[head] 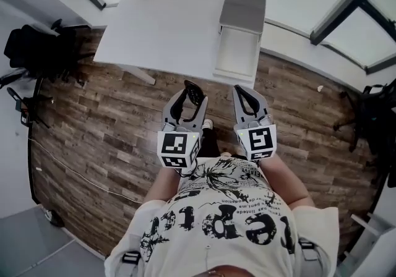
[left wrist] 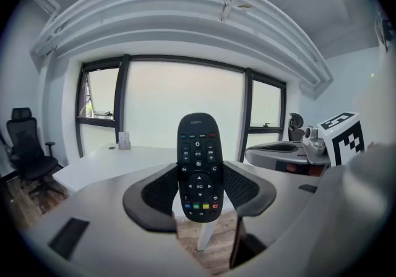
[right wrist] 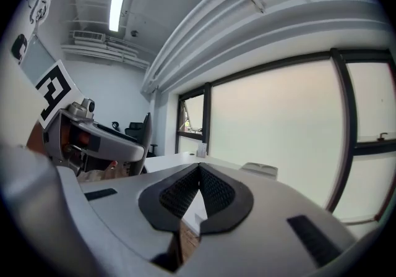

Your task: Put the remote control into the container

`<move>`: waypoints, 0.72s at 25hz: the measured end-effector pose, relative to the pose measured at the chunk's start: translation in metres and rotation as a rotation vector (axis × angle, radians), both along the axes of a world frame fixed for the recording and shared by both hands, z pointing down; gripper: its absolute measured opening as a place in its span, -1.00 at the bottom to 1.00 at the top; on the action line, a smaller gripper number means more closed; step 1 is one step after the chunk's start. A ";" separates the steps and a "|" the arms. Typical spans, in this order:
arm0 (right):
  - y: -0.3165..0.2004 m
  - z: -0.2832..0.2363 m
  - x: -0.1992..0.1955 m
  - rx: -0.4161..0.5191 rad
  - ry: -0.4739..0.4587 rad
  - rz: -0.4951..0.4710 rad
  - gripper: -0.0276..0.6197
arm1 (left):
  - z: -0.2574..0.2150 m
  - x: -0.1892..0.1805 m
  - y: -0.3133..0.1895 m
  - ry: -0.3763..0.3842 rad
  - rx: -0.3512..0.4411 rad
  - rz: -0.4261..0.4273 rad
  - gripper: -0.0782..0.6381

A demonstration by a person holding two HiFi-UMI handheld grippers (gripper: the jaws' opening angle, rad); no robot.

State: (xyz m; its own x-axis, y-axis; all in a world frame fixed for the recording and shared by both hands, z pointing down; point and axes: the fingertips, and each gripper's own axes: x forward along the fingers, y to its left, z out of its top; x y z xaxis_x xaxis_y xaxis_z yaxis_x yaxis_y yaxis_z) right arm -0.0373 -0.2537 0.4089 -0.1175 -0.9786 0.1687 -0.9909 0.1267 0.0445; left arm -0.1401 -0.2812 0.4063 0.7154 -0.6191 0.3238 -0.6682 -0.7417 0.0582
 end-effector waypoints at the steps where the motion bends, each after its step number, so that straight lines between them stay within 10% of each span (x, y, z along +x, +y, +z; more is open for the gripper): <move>1: -0.010 0.000 0.005 -0.002 0.005 0.032 -0.91 | 0.000 0.006 -0.013 0.001 -0.001 0.030 -0.13; 18: -0.099 0.019 0.072 -0.093 -0.006 0.389 -0.91 | 0.033 0.088 -0.134 -0.037 -0.108 0.392 -0.13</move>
State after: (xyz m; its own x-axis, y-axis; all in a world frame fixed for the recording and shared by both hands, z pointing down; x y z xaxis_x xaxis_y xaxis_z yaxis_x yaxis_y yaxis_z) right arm 0.0346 -0.3526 0.4279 0.2577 -0.9309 0.2587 -0.9659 -0.2550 0.0447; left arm -0.0519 -0.4157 0.4394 0.8771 -0.2629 0.4020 -0.3393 -0.9315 0.1310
